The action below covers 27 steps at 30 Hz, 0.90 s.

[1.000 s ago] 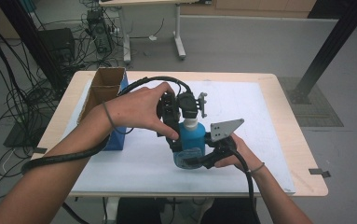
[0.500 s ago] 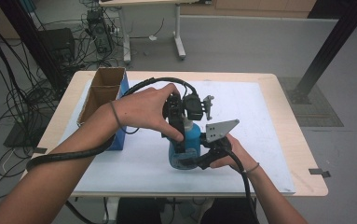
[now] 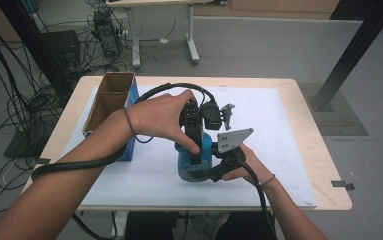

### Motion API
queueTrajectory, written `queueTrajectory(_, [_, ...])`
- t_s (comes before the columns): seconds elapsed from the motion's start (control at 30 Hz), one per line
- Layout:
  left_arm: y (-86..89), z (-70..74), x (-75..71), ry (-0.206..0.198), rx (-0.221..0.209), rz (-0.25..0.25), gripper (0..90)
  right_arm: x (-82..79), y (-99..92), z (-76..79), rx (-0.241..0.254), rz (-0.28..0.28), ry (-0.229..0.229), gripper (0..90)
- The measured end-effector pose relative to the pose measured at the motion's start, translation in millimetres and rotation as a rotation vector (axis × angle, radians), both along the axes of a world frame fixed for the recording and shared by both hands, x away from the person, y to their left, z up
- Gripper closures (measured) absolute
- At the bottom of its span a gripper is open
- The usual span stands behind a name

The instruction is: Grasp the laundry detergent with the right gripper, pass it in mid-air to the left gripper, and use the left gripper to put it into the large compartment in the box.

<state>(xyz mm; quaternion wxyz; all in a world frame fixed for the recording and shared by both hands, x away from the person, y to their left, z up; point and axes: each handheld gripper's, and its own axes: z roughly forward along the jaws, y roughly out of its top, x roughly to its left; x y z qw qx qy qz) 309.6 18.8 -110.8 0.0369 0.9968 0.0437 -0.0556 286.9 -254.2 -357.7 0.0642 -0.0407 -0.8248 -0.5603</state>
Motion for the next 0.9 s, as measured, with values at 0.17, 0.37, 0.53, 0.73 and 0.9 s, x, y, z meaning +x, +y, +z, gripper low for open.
queueTrajectory(0.17, [-3.3,-1.6,-1.2,-0.006,0.012,-0.005,8.1,-0.1,0.4,0.3,0.002,0.001,-0.001,41.0])
queueTrajectory(0.37, [-5.2,-2.8,-2.0,-0.007,0.014,-0.007,8.1,-0.1,1.4,-0.2,0.002,0.004,0.002,41.0])
queueTrajectory(0.53, [-5.1,-1.4,-1.5,-0.008,0.013,-0.007,8.1,-0.5,2.4,0.4,-0.002,0.006,-0.006,41.0])
queueTrajectory(0.73, [-4.5,-1.5,-1.3,-0.009,0.014,-0.005,8.1,-0.5,3.0,1.2,-0.011,0.004,-0.012,41.0])
queueTrajectory(0.9, [-4.2,-1.8,-1.3,-0.008,0.014,-0.003,8.1,-0.2,2.3,0.8,-0.008,0.004,-0.013,41.0])
